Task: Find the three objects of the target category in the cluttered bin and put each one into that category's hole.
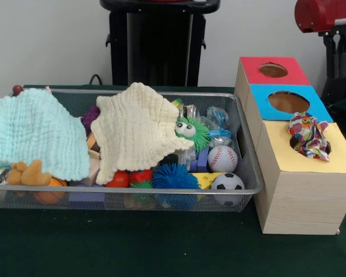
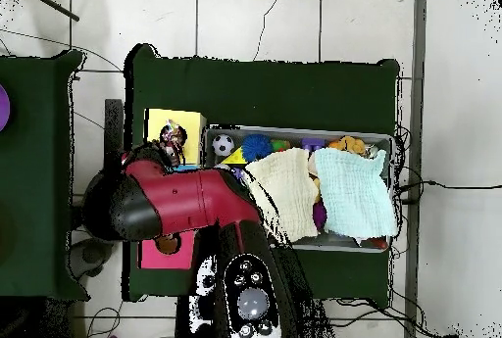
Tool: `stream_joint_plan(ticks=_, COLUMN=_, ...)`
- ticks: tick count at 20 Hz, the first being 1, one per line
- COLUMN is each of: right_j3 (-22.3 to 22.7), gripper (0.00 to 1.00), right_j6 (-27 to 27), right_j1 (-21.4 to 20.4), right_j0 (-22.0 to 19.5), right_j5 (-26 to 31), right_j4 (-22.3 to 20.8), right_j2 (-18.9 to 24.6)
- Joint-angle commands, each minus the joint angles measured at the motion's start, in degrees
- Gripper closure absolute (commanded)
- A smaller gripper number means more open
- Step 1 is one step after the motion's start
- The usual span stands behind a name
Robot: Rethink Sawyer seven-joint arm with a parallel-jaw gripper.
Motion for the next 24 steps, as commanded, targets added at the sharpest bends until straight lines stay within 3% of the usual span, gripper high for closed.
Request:
stream_joint_plan(ticks=1, right_j3=-5.19, gripper=1.0, right_j6=7.79, right_j1=3.09, right_j0=2.97, right_j5=-2.02, right_j4=-4.57, right_j2=-6.67)
stream_joint_plan(ticks=9, right_j3=-7.44, gripper=1.0, right_j6=8.73, right_j1=5.66, right_j0=5.35, right_j5=-5.72, right_j4=-5.14, right_j2=-9.68)
stream_joint_plan(ticks=24, right_j3=-7.65, gripper=1.0, right_j6=6.62, right_j1=8.87, right_j0=5.23, right_j5=-9.95, right_j4=-6.23, right_j2=-12.33)
